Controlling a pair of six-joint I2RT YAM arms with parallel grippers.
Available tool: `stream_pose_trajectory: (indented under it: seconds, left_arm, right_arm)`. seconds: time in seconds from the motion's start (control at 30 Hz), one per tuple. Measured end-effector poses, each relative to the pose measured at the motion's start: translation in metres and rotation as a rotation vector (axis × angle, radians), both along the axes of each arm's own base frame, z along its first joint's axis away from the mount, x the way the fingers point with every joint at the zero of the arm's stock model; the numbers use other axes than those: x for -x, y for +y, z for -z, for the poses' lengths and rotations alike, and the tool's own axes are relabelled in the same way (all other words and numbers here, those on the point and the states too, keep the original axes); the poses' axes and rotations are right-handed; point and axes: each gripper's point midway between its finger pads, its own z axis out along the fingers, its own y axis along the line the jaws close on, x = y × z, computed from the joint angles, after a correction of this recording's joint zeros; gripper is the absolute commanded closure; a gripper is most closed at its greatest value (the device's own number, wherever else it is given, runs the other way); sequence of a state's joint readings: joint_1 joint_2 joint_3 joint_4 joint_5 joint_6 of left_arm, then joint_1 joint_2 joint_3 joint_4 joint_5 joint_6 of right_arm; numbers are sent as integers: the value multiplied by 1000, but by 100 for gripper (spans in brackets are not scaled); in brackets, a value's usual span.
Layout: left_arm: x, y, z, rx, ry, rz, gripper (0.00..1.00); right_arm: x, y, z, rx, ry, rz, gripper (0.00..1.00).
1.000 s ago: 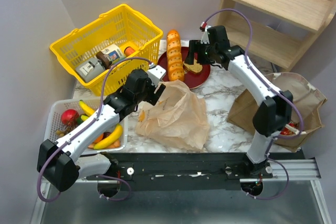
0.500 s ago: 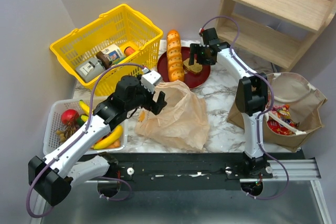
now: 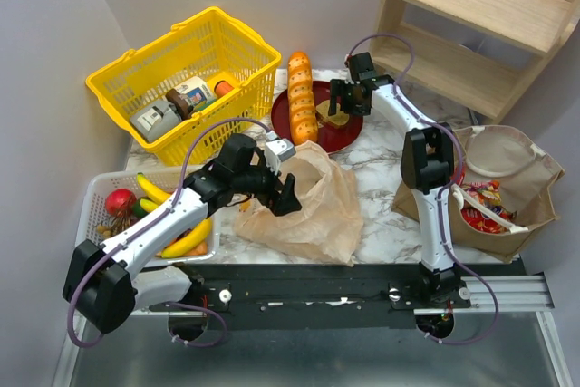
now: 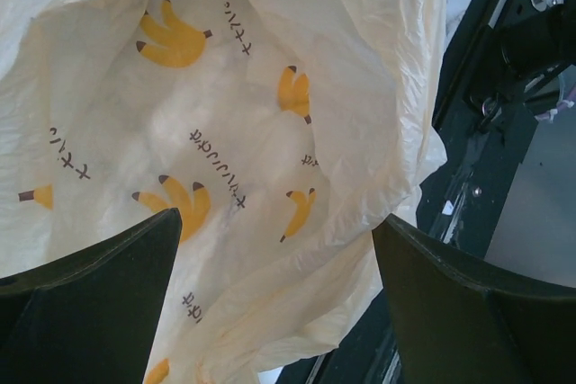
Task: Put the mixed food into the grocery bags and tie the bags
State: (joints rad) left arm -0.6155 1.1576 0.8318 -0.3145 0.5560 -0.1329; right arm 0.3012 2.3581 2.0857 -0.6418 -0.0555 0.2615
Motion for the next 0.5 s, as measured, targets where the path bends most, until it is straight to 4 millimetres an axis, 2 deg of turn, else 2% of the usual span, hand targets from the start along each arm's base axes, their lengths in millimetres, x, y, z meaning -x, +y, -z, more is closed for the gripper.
stream_pose_trajectory:
  seconds: [0.13,0.17,0.33,0.37,0.5]
  left_arm:
    - [2,-2,6,0,29,11,28]
    - [3,-3,6,3,36,14,37]
    - [8,-8,8,38,66,32,62]
    - [10,-9,8,48,73,36,70]
    - [15,-12,10,79,104,46,91]
  right_arm:
    - [0,0,14,2,22,4,18]
    - [0,0,17,2,28,6,19]
    - [1,0,24,2,42,8,27]
    - [2,1,24,-2,44,6,36]
    - [3,4,24,-19,49,3,57]
